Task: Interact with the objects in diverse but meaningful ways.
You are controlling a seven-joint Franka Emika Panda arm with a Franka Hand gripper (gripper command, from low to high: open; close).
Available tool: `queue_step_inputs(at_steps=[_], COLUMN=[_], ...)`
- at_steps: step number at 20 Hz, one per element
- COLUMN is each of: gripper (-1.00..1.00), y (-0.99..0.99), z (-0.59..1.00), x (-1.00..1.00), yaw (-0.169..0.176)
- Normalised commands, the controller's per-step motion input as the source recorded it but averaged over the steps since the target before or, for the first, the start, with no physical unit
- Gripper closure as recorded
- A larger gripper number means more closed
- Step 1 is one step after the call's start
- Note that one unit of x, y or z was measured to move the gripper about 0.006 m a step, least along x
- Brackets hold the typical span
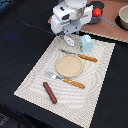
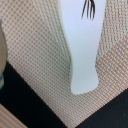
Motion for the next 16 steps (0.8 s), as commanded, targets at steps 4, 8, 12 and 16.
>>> queue_step_inputs(at_steps=[4, 8, 12, 16], gripper=[-1.0, -1.0, 1.0, 1.0], y=[-0.04, -0.05, -0.06, -0.07], z=[-0.32, -0.34, -0.25, -0.18], x=[-0.29, -0.31, -0.26, -0.2], yaw=[0.028, 0.027, 0.028, 0.027])
